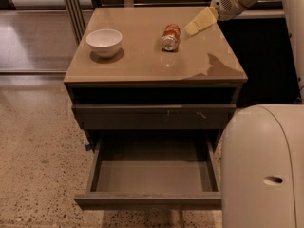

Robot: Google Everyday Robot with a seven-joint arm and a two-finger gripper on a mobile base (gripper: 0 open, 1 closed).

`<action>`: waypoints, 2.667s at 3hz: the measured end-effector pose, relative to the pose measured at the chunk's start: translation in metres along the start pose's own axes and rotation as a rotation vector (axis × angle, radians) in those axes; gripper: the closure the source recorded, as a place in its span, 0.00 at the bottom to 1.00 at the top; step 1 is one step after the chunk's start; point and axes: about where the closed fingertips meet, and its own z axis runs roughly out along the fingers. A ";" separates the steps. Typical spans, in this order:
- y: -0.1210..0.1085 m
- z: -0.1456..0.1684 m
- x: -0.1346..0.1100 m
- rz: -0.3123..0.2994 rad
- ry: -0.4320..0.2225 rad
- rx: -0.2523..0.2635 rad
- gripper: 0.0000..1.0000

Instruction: Place coke can into middle drawer

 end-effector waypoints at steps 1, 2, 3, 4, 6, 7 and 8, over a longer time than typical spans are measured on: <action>0.000 0.001 0.000 0.000 0.000 0.000 0.00; -0.014 0.005 -0.003 0.067 -0.049 0.030 0.00; -0.030 0.023 -0.021 0.111 -0.113 0.076 0.00; -0.044 0.043 -0.038 0.135 -0.155 0.121 0.00; -0.065 0.100 -0.037 0.197 -0.101 0.181 0.00; -0.067 0.125 -0.034 0.221 -0.067 0.181 0.00; -0.064 0.145 -0.037 0.231 -0.044 0.175 0.00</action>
Offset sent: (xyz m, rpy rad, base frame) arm 0.0184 -0.0112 -0.0121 0.1426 -0.0366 -0.2218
